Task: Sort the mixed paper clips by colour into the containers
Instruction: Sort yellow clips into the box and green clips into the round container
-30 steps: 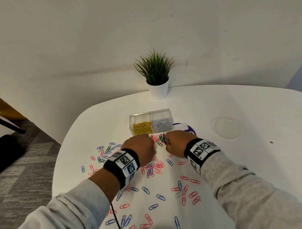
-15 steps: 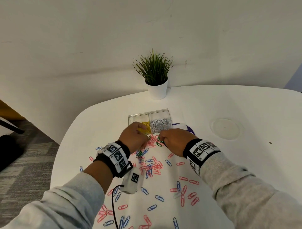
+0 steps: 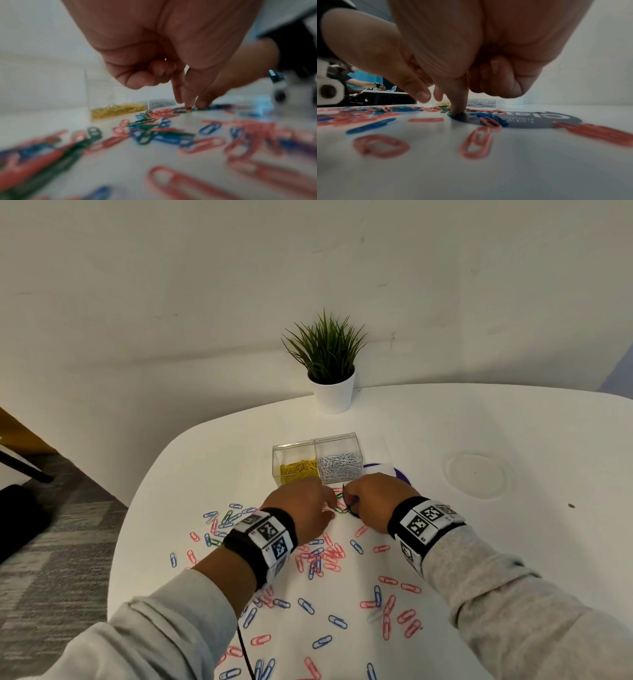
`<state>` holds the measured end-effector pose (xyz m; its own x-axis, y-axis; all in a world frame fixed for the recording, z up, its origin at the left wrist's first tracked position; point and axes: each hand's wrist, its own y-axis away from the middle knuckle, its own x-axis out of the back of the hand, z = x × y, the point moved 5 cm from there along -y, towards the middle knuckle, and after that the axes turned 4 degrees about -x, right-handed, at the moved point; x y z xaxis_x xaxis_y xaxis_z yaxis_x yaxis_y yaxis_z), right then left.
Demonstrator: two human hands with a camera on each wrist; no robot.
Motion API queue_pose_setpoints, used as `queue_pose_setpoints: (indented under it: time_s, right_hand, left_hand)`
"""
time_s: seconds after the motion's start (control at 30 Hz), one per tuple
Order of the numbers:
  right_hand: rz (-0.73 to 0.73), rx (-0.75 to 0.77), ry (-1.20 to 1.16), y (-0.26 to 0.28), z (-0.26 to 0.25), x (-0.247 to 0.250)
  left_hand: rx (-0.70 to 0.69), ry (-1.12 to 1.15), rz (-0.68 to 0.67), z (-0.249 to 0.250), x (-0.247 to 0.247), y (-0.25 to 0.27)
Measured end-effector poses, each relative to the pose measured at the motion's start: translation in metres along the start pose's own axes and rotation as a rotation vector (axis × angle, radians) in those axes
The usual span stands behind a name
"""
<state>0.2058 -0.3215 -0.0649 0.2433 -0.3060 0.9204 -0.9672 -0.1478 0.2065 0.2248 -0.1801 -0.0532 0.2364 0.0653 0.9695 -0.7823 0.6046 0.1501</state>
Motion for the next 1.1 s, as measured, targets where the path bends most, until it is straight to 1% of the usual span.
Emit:
queue_pose_setpoints:
  time_s: [0.03, 0.17, 0.27, 0.33, 0.43, 0.53, 0.63, 0.67, 0.7, 0.73, 0.77, 0.8, 0.83, 0.87, 0.9, 0.93, 0.97, 1.0, 1.07, 1.1]
  right_hand:
    - [0.002, -0.004, 0.008, 0.0, 0.0, 0.0]
    - [-0.002, -0.031, 0.074, 0.0, -0.002, -0.003]
    - [0.027, -0.115, 0.047, -0.001, 0.002, -0.002]
    - [0.07, -0.182, -0.005, 0.0, 0.004, 0.004]
    - [0.105, -0.228, -0.07, 0.004, 0.004, 0.015]
    - [0.163, -0.253, -0.118, 0.014, 0.002, 0.025]
    - [0.261, -0.225, -0.183, 0.023, 0.003, 0.04]
    - [0.289, -0.211, -0.261, 0.025, 0.006, 0.045]
    - [0.32, -0.206, -0.387, 0.025, 0.011, 0.049]
    - [0.343, -0.223, -0.582, 0.026, 0.018, 0.051]
    - [0.334, -0.254, -0.856, 0.026, 0.025, 0.05]
    - [0.279, -0.299, -1.149, 0.026, 0.029, 0.045]
    - [0.208, -0.338, -1.375, 0.025, 0.031, 0.039]
    - [0.147, -0.371, -1.489, 0.024, 0.032, 0.033]
    - [0.102, -0.395, -1.493, 0.022, 0.033, 0.028]
    - [0.072, -0.405, -1.416, 0.018, 0.034, 0.023]
    - [0.055, -0.395, -1.249, 0.015, 0.033, 0.019]
    - [0.052, -0.357, -0.993, 0.012, 0.031, 0.018]
    - [0.029, -0.205, -0.439, 0.006, 0.019, 0.014]
    - [-0.001, -0.134, -0.238, 0.005, 0.011, 0.009]
  left_hand:
    - [-0.038, -0.074, -0.003, 0.001, -0.002, 0.0]
    - [-0.128, -0.202, -0.005, 0.007, -0.008, 0.0]
    - [-0.153, -0.282, -0.044, 0.013, -0.011, 0.002]
    - [-0.146, -0.256, -0.041, 0.013, -0.011, 0.001]
    - [-0.135, -0.163, -0.009, 0.01, -0.006, -0.001]
    - [-0.179, -0.198, -0.006, 0.013, -0.007, 0.0]
    - [-0.207, -0.256, -0.018, 0.012, -0.01, 0.002]
    - [-0.2, -0.254, -0.028, 0.01, -0.01, 0.003]
    - [-0.19, -0.249, -0.044, 0.008, -0.011, 0.003]
    - [-0.183, -0.247, -0.059, 0.007, -0.012, 0.004]
    - [-0.184, -0.244, -0.066, 0.006, -0.013, 0.004]
    - [-0.189, -0.236, -0.069, 0.007, -0.012, 0.005]
    - [-0.19, -0.216, -0.074, 0.006, -0.012, 0.005]
    - [-0.182, -0.18, -0.078, 0.006, -0.011, 0.006]
    - [-0.164, -0.13, -0.081, 0.004, -0.01, 0.006]
    - [-0.145, -0.09, -0.086, 0.003, -0.009, 0.006]
    - [-0.138, -0.067, -0.088, 0.002, -0.008, 0.006]
    - [-0.148, -0.07, -0.089, 0.003, -0.007, 0.006]
    - [-0.187, -0.109, -0.083, 0.007, -0.008, 0.006]
    - [-0.192, -0.128, -0.081, 0.007, -0.01, 0.006]
